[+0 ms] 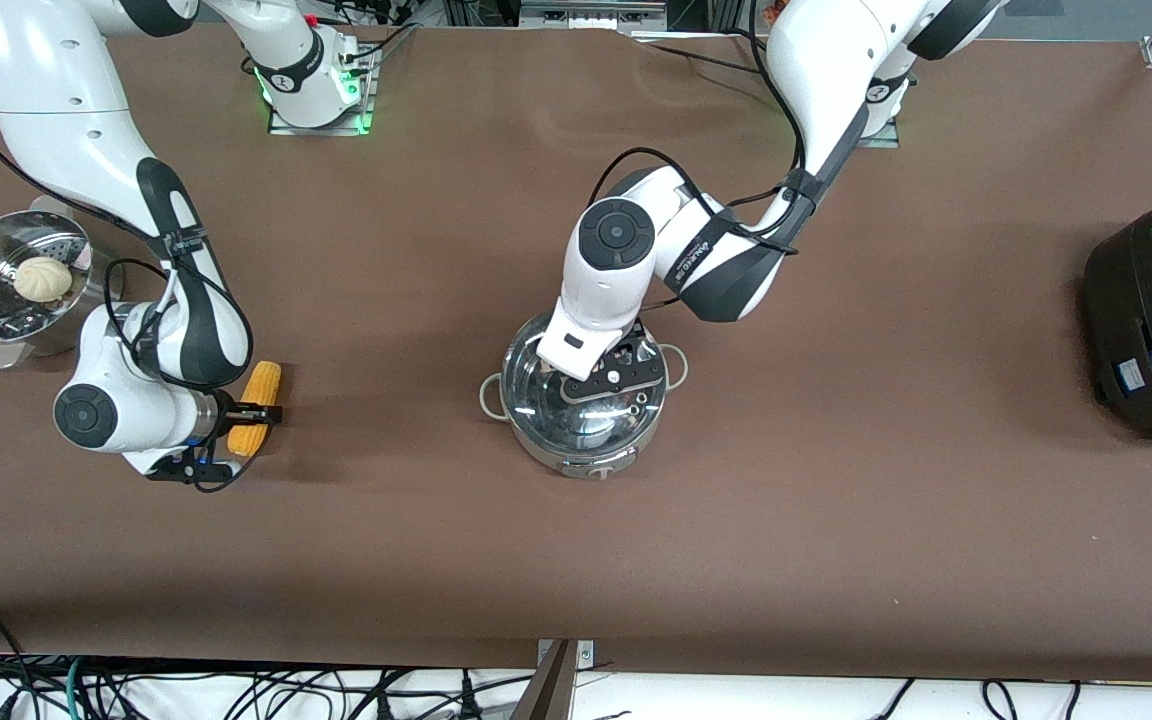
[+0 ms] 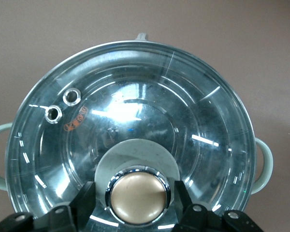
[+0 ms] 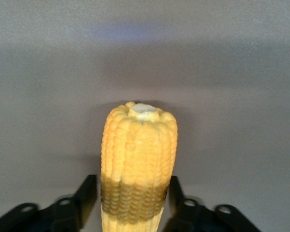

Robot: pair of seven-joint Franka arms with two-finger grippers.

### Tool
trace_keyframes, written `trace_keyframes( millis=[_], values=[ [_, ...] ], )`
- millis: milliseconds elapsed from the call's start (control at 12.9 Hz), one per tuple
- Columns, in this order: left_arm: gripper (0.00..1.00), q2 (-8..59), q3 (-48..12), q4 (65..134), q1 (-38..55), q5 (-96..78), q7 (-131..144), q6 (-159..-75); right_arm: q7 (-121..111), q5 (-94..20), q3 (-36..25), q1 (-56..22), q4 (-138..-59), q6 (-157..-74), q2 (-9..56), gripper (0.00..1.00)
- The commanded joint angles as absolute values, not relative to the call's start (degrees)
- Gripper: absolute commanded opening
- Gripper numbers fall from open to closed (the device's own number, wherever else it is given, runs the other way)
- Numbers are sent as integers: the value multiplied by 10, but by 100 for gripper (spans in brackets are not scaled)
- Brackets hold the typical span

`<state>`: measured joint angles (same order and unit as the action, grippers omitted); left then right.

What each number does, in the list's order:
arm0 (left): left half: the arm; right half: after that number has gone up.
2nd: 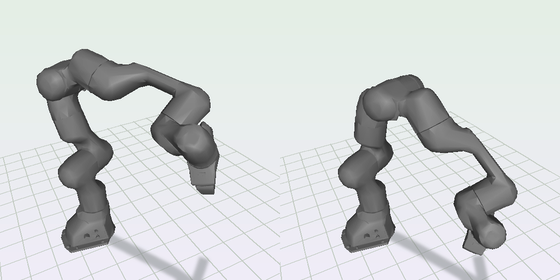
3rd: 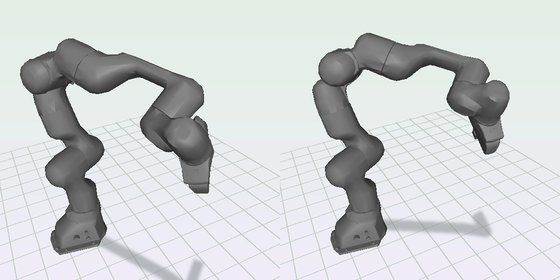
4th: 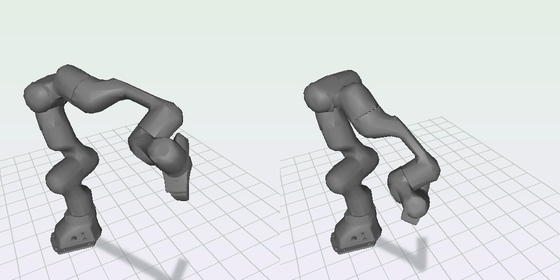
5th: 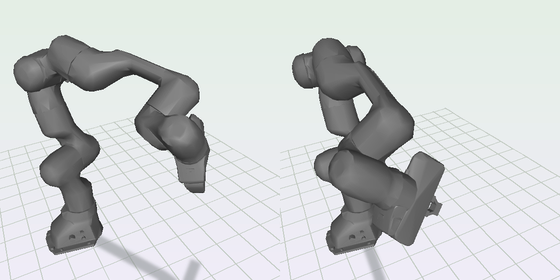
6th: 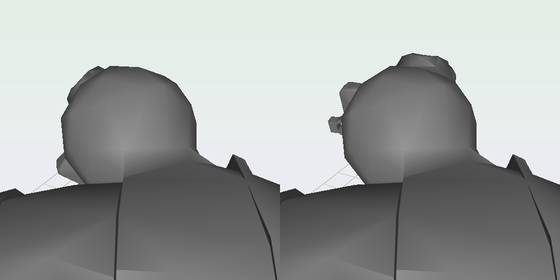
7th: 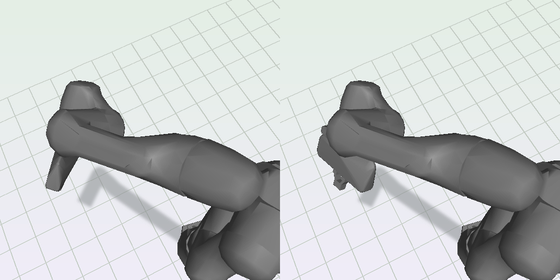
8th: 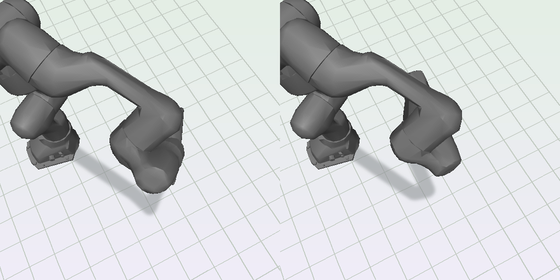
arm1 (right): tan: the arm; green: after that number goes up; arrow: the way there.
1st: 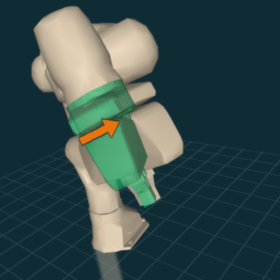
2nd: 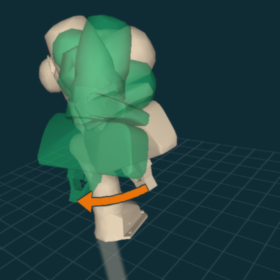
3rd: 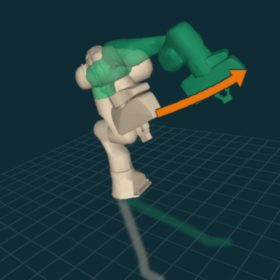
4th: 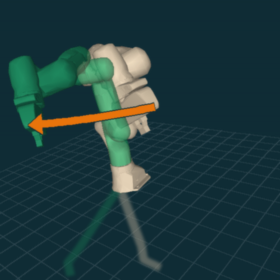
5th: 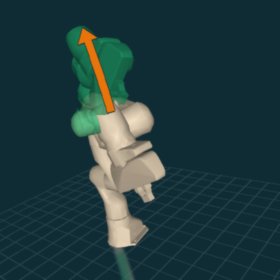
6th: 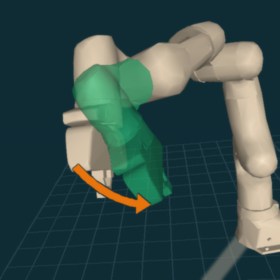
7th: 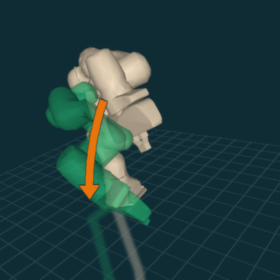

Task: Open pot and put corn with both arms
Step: 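Grasp the lid knob with the left gripper while the right gripper grasps corn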

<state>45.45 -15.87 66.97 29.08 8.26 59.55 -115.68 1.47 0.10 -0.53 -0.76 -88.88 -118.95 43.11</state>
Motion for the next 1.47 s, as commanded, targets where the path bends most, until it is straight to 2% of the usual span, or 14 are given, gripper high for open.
trace_keyframes(
  millis=[0, 155, 309, 464, 619, 696, 773, 1082, 1392],
  values=[
    [73, 464, -156, 648, 296, 101, 606, -1153, 7, -6, -1, -4, -877, -1187, 436, 10],
    [73, 464, -156, 648, 296, 100, 606, -1154, 7, -7, 0, -4, -875, -1187, 432, 10],
    [63, 465, -156, 650, 296, 101, 606, -1154, 9, -7, 1, -7, -875, -1181, 425, 10],
    [40, 464, -156, 650, 296, 101, 606, -1154, 10, -7, 2, -8, -874, -1164, 415, 10],
    [11, 463, -156, 649, 295, 100, 606, -1152, 10, -7, 7, -8, -873, -1138, 392, 10],
    [3, 463, -156, 649, 295, 99, 606, -1151, 9, -7, 9, -7, -873, -1126, 379, 11],
    [0, 463, -156, 650, 296, 99, 606, -1151, 9, -7, 9, -7, -873, -1112, 367, 11],
    [0, 460, -156, 650, 295, 99, 606, -1145, 6, -8, 8, -5, -865, -1065, 332, 11],
    [0, 435, -158, 642, 294, 97, 606, -1091, -1, -8, 7, -4, -852, -1042, 322, 11]
  ],
)
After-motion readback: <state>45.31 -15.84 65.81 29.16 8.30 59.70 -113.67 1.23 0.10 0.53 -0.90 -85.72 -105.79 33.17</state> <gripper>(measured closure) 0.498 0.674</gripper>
